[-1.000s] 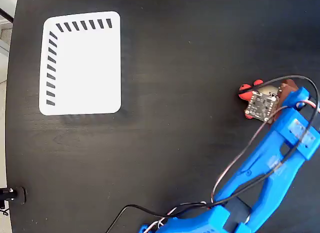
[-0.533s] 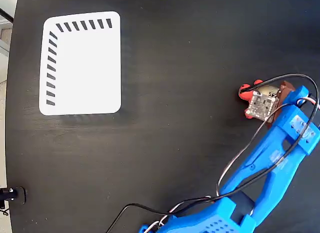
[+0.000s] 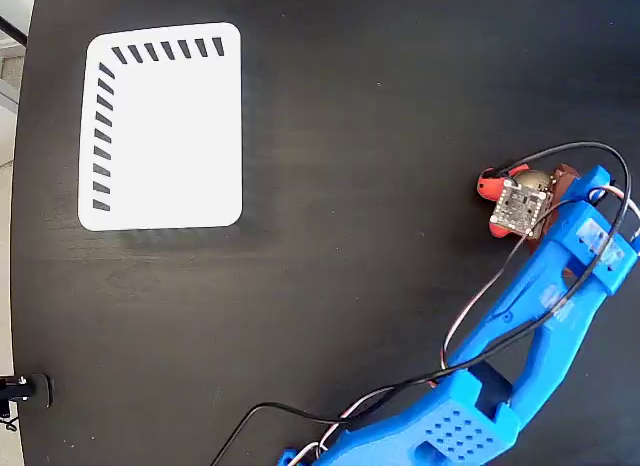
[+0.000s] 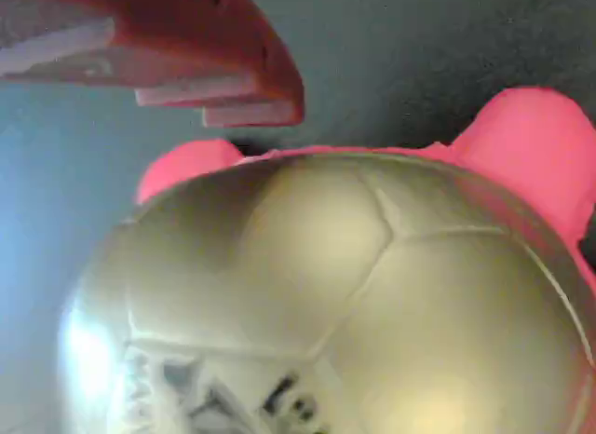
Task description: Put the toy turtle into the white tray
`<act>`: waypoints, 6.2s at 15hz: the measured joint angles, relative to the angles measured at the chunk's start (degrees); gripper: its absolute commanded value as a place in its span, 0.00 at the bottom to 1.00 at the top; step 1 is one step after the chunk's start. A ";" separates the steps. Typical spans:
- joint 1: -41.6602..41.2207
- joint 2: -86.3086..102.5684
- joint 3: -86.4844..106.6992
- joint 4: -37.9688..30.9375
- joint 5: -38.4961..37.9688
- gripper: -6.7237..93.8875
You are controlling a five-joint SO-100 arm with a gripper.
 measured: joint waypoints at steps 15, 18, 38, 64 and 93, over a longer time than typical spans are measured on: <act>-0.70 -1.85 -0.79 -0.18 3.08 0.07; -0.35 1.41 -0.70 2.11 4.83 0.07; -42.01 50.89 30.23 -11.16 30.32 0.07; -64.51 11.43 1.67 -10.81 40.69 0.08; -63.28 52.29 30.94 -18.81 35.68 0.07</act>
